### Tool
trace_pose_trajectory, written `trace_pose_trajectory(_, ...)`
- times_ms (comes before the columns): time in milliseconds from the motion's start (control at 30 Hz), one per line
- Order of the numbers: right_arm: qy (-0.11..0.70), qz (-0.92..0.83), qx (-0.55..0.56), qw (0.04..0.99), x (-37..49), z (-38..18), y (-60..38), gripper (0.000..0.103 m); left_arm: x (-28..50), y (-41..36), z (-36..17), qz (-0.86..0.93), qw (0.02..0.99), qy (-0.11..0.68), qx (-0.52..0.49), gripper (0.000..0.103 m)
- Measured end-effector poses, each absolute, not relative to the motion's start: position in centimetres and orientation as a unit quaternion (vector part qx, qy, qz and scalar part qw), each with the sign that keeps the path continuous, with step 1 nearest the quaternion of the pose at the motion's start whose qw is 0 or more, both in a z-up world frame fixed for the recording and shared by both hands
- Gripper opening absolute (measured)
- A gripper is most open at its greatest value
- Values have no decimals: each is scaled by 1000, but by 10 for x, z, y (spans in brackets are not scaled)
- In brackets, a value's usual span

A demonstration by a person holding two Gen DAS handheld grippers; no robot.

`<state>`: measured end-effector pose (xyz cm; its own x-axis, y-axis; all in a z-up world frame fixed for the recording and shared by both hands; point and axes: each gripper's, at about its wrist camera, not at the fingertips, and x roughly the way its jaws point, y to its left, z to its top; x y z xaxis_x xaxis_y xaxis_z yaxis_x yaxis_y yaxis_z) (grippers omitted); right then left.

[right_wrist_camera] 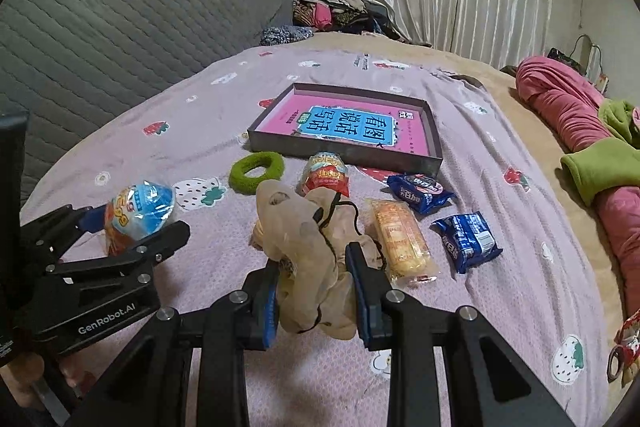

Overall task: Organize objects
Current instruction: 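Lift the egg with left tool while right tool lifts the pouch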

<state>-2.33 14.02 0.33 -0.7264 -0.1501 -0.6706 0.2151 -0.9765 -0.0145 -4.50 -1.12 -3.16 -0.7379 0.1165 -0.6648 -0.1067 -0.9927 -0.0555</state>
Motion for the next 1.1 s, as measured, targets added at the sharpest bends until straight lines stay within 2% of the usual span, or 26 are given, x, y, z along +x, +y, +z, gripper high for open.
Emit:
trace_pose_trajectory(600, 16, -934, 341, 102, -9, 8, 173, 30, -25, 11, -9, 938, 56, -8, -343, 69)
trace_pose_trajectory(1100, -6, -935, 341, 96, -17, -9, 208, 30, -37, 41, -21, 933, 70, 9, -354, 69)
